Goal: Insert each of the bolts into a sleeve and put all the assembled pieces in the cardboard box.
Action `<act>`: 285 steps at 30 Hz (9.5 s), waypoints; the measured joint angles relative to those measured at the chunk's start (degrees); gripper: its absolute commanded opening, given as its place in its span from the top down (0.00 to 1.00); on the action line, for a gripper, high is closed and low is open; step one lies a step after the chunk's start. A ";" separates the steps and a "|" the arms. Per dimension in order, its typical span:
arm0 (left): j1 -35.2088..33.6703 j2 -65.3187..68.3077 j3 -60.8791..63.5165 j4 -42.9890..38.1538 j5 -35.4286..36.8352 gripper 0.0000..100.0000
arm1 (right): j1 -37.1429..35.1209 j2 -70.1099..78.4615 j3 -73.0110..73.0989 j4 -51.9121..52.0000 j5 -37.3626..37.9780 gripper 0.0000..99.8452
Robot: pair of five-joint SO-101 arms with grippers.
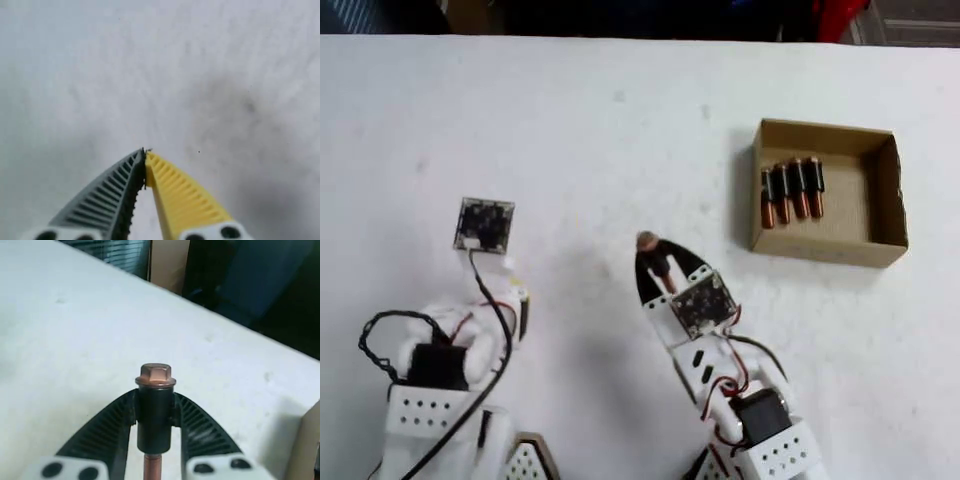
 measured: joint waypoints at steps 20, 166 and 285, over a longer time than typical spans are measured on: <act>-4.48 -15.56 3.34 8.26 -0.09 0.98 | 0.00 0.00 -3.78 10.02 8.18 0.98; -9.58 -31.56 22.77 13.54 -2.99 0.98 | 32.88 107.43 -125.10 56.62 1.93 0.98; -9.58 -31.56 22.77 13.54 -2.90 0.98 | 27.87 -0.53 1.41 41.41 0.79 0.98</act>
